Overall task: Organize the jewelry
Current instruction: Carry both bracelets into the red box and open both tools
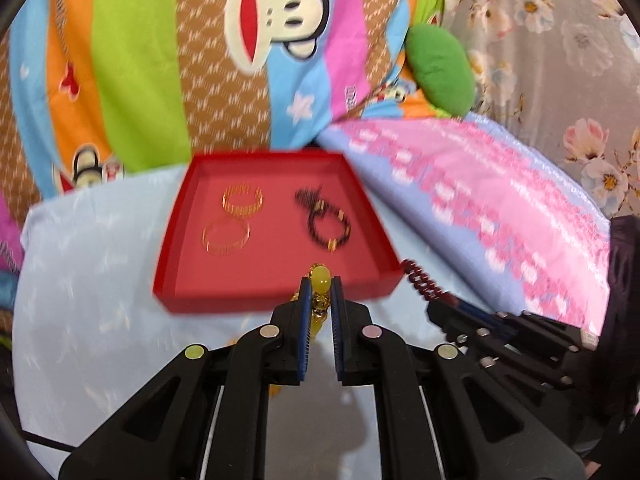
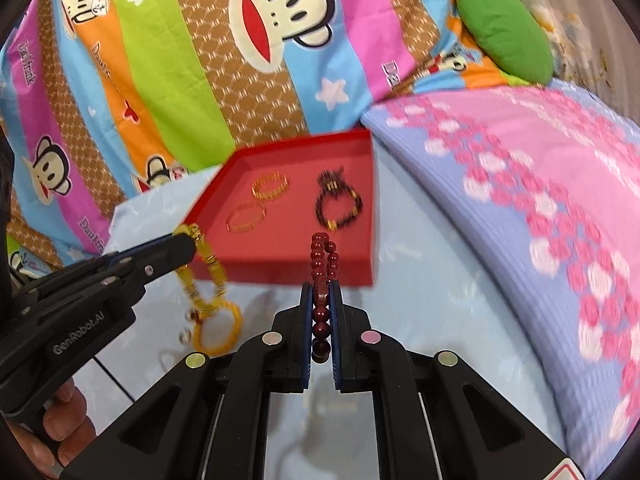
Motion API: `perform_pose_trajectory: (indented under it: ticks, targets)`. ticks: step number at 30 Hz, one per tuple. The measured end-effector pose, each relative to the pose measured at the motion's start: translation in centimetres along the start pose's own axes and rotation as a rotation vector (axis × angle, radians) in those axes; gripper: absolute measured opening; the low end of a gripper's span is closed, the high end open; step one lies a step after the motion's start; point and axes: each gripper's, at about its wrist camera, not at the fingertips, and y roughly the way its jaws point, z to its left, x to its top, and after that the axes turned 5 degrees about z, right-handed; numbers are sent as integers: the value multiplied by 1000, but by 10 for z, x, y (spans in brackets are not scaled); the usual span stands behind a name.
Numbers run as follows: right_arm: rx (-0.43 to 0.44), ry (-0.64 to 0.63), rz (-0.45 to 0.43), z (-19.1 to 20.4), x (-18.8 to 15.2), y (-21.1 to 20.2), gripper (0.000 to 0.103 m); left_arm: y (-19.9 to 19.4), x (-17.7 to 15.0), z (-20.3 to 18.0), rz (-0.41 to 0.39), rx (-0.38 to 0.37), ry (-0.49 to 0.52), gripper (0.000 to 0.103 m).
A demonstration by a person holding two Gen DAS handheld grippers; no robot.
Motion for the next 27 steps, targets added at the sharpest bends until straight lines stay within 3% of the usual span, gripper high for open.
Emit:
perform_pose_trajectory:
  ticks: [4, 10, 19, 27]
  targets:
    - [24, -6, -3, 3, 28, 12, 8, 3, 29, 3, -40, 12, 8, 9]
    - [24, -6, 15, 8, 54, 42, 8, 31, 51, 17, -25, 41, -5, 9]
    - [19, -5, 78, 12, 63, 91, 8, 80, 46, 45, 47, 64, -34, 9]
    - [-9, -24, 90, 14, 59, 108, 13, 100, 38, 50, 59, 141, -28, 10]
